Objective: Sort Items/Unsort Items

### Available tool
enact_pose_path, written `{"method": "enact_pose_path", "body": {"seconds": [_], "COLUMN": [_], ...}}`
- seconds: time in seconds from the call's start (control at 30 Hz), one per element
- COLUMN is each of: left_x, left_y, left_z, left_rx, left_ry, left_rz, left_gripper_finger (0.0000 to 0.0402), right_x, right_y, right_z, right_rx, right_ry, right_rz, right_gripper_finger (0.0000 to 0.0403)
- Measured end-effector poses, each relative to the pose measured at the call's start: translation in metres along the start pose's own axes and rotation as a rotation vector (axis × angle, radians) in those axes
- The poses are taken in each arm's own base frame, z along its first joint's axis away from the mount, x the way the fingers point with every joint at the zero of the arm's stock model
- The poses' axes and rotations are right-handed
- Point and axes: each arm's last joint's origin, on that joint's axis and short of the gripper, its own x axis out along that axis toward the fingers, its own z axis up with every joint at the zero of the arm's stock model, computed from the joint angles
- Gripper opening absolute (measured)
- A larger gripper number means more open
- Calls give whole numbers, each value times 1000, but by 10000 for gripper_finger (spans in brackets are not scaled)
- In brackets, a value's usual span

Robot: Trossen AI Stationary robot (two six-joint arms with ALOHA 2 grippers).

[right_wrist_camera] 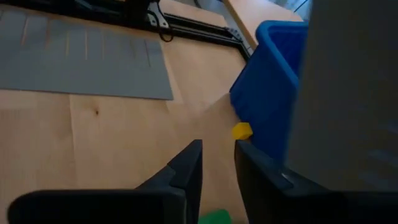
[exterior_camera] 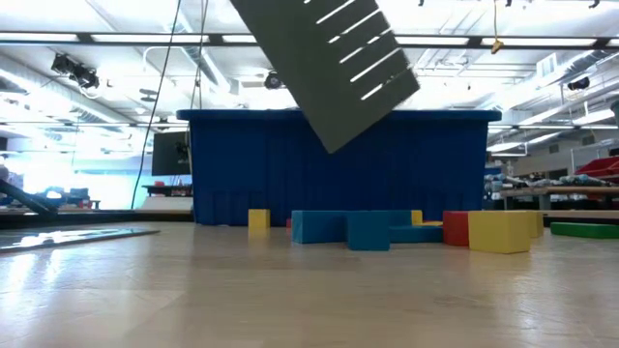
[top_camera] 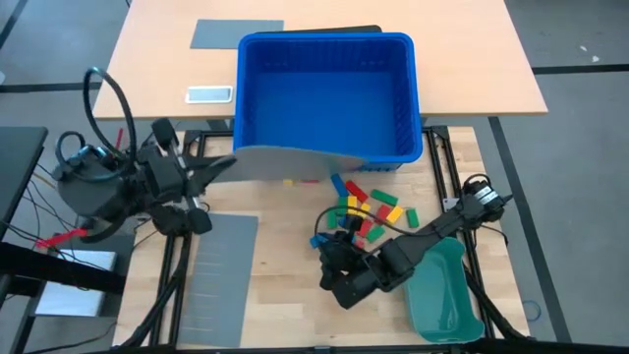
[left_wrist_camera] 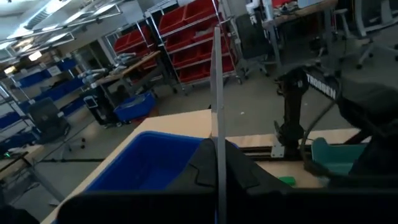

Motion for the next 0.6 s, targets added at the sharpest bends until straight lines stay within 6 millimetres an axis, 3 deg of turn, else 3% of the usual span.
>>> {"method": "enact_pose_path", "body": {"seconds": [0.33, 0.6], "left_x": [6, 21], "left_y": [16, 29], "left_z": [9, 18], "left_rx": [-35, -35], "left_ry": [-50, -115], "left_rz": [19, 32], "left_gripper_finger": [3, 3], "right_x": [13, -15], "right_y": [-1, -30], "right_z": [-2, 13], "right_rx": [-49, -30], "right_ry": [22, -45], "right_rz": [48, 69], "right_gripper_finger": [52, 11]}}
